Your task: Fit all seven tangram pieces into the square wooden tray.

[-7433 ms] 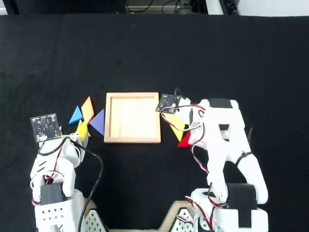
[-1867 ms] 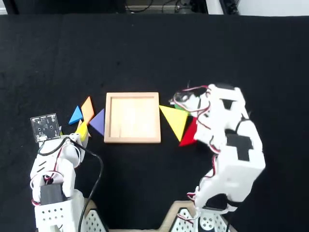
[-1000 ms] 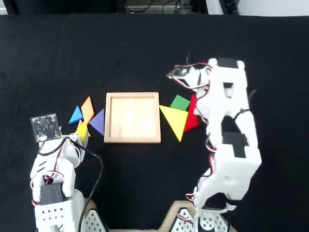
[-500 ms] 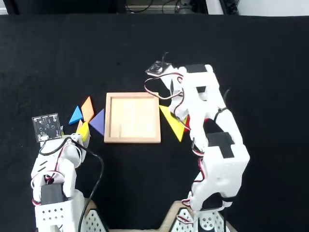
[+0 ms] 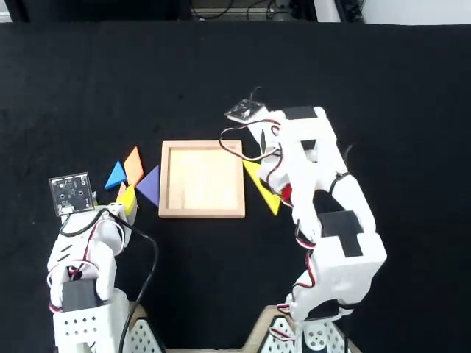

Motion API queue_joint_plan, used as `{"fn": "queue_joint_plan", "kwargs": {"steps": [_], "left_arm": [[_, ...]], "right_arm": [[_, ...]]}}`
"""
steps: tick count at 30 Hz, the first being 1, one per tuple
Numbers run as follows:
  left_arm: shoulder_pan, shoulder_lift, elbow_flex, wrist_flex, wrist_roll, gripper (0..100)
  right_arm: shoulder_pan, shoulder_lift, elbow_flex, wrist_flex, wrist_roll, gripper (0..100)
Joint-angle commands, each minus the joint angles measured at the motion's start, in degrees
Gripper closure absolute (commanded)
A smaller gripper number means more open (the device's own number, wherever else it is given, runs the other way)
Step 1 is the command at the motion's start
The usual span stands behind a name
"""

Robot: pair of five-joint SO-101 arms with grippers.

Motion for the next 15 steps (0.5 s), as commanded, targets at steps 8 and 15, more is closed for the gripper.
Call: {"fn": "queue_joint_plan", "kwargs": {"steps": [8,15], "left_arm": [[0.4,0.2,1.0,-0.9,-0.4,74],[0.4,0.2,1.0,-1.0,-0.4,74]], "right_arm": [[-1.5,2.1,-0.5,-5.5,-0.7,72.6],[-3.6,6.4,-1.1,-5.0,-0.7,72.6]]}}
